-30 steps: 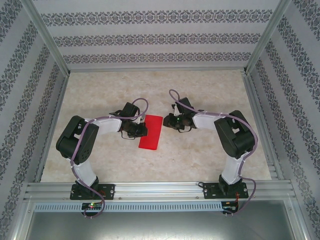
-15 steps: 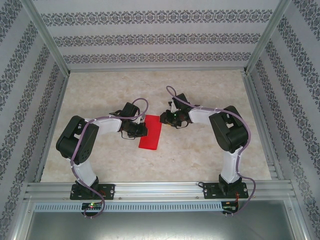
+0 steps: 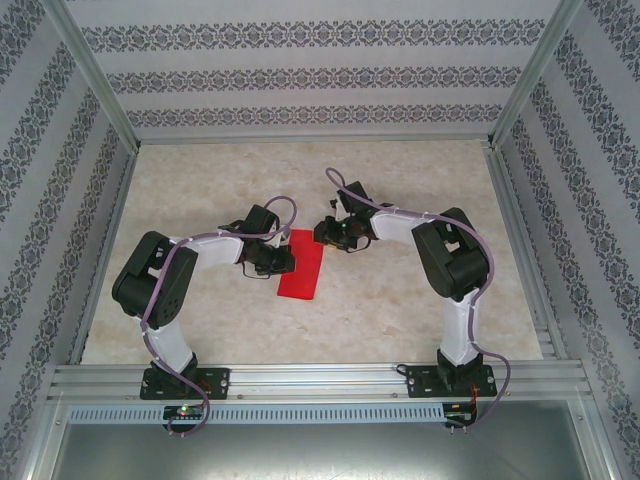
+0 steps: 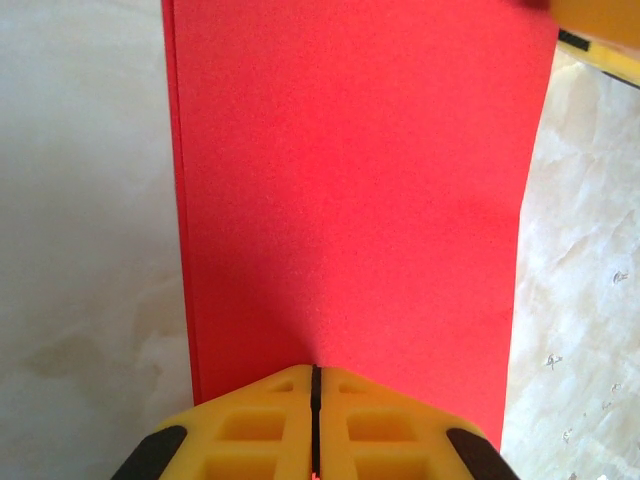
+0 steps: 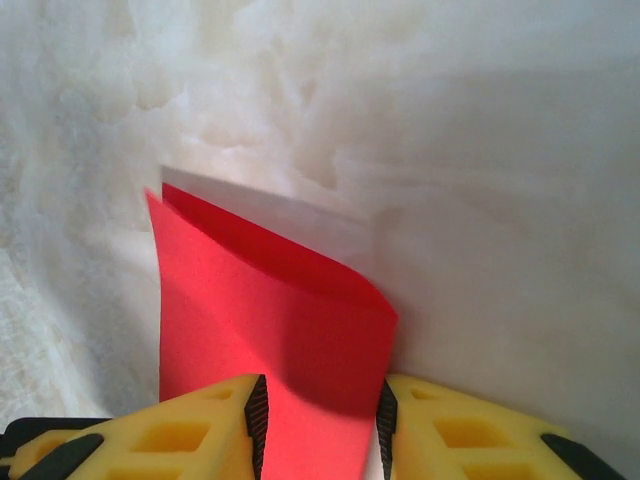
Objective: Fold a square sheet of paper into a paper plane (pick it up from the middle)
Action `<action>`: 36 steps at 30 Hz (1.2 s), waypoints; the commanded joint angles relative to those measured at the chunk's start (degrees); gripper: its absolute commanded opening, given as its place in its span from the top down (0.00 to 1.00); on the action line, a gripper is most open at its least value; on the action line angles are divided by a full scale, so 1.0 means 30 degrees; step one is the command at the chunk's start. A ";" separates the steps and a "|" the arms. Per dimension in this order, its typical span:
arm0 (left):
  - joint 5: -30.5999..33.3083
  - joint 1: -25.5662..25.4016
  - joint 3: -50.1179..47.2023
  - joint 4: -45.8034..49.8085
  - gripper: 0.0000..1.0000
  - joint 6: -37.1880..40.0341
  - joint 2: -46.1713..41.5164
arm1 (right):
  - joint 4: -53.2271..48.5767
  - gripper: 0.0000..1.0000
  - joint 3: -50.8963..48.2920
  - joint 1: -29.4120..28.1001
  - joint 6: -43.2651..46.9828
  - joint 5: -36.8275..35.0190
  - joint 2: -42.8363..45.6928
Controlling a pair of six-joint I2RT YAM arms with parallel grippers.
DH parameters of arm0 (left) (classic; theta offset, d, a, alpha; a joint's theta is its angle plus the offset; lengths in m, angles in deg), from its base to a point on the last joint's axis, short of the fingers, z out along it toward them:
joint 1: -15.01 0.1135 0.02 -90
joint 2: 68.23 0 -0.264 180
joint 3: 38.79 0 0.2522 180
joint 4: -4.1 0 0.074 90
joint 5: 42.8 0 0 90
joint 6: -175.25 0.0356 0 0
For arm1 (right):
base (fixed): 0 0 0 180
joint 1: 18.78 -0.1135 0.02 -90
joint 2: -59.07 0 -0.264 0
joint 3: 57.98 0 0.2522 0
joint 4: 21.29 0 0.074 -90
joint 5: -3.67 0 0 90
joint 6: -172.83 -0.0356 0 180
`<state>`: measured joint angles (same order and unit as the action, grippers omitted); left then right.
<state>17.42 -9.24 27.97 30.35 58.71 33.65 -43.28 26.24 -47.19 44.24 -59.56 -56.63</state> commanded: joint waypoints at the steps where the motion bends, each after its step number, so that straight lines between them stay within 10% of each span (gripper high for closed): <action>1: 0.0647 0.0171 -0.0462 0.1959 0.90 0.0416 0.0868 | 0.0308 0.64 0.0492 -0.0332 0.0328 0.0116 -0.0340; 19: -0.0268 0.0173 -0.0463 0.1349 0.89 0.0216 0.0850 | 0.1053 0.64 -0.1065 -0.0505 0.0876 0.1357 0.0892; 36: -0.0734 0.0158 0.1174 0.3107 0.60 0.0091 -0.2617 | 0.3995 0.96 -0.1768 0.0048 -0.0449 0.3413 0.1684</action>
<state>14.82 -9.20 28.67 35.78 58.44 29.83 -34.38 21.74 -47.78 43.85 -52.02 -54.56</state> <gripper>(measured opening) 0.387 0.052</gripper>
